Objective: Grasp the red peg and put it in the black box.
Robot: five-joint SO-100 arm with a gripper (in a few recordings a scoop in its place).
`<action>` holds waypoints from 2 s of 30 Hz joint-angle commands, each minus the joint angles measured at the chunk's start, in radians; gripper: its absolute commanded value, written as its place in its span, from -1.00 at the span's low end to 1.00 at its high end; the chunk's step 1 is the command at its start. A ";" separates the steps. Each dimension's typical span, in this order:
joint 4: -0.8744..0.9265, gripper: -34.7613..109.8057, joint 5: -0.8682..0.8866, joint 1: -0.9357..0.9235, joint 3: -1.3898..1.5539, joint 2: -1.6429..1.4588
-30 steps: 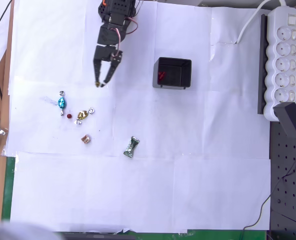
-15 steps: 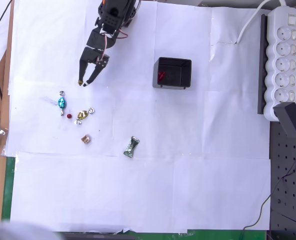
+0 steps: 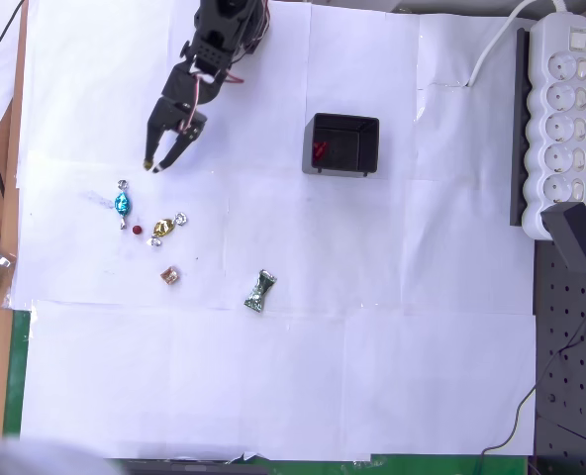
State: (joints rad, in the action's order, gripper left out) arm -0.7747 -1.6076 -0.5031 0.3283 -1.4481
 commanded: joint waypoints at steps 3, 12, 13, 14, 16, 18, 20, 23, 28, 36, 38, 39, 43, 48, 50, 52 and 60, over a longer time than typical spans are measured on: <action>-0.028 -0.47 -0.006 0.005 0.161 -0.098; -0.028 -0.47 0.003 0.067 0.247 -0.239; -0.031 -0.47 0.006 0.074 0.247 -0.245; -0.032 -0.47 0.008 0.080 0.247 -0.253; -0.032 -0.47 0.014 0.089 0.261 -0.276; -0.032 -0.46 0.021 0.095 0.287 -0.308; -0.032 -0.46 0.020 0.092 0.310 -0.341; -0.037 -0.46 0.020 0.078 0.341 -0.377; -0.048 -0.45 0.020 0.058 0.365 -0.414; -0.048 -0.39 0.035 0.051 0.376 -0.433; -0.048 -0.39 0.031 0.049 0.377 -0.437; -0.048 -0.39 0.035 0.051 0.379 -0.439; -0.048 -0.39 0.040 0.055 0.387 -0.446; -0.048 -0.38 0.044 0.051 0.426 -0.483; -0.048 -0.38 0.041 0.049 0.443 -0.499; -0.046 -0.38 0.041 0.049 0.459 -0.508; -0.048 -0.38 0.043 0.049 0.509 -0.551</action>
State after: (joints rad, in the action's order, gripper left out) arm -0.7946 -1.5570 -0.4357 0.7639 -1.9972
